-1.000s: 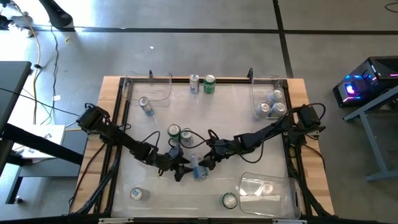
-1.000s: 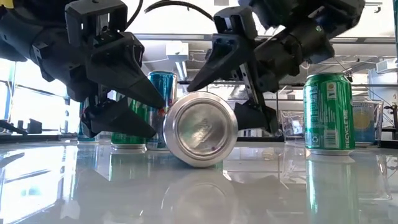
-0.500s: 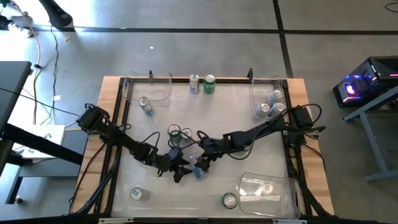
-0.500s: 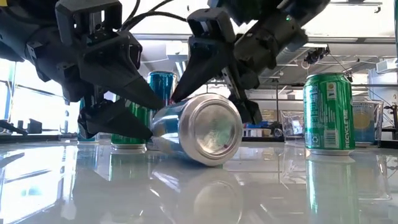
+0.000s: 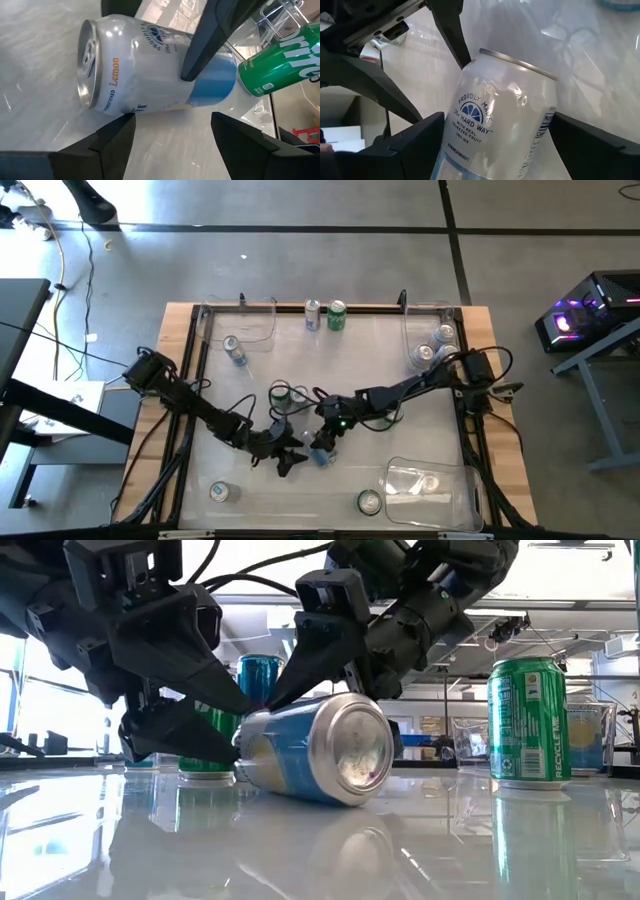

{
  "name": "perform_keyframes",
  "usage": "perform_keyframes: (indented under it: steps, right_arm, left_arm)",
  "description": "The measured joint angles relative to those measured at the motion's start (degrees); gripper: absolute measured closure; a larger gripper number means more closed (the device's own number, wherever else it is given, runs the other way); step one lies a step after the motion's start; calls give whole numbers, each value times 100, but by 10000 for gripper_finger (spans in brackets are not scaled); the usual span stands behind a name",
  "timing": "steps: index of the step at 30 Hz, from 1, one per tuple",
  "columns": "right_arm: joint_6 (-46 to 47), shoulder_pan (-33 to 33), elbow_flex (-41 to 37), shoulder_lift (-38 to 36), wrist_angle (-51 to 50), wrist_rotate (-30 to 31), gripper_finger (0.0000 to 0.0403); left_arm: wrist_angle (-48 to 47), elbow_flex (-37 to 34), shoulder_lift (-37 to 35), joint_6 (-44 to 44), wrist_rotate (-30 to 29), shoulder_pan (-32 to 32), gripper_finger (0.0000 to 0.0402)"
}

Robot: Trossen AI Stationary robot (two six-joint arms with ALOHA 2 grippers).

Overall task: Sort soda cans
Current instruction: Put the blue white soda can into the top right transparent bin

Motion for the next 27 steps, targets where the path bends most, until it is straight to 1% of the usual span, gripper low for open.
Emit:
perform_keyframes:
  steps: [10, 14, 18, 22, 27]
  right_arm:
    - [-307, 163, -7, -22, 94, 185, 61]
    - [-518, 281, -15, -167, 26, 483, 61]
    - [-792, 454, -21, -238, 30, 951, 61]
    - [-978, 635, -22, -285, 77, 1399, 61]
    - [-1106, 775, -22, -287, 43, 1788, 61]
  left_arm:
    - [371, 27, 10, 163, -349, -198, 147]
    - [739, 50, -19, 200, -500, -269, 147]
    - [1483, 108, -79, 563, -922, -259, 147]
    - [1888, 86, -114, 1025, -780, -311, 147]
    - [1624, 78, -430, 1254, -741, -314, 147]
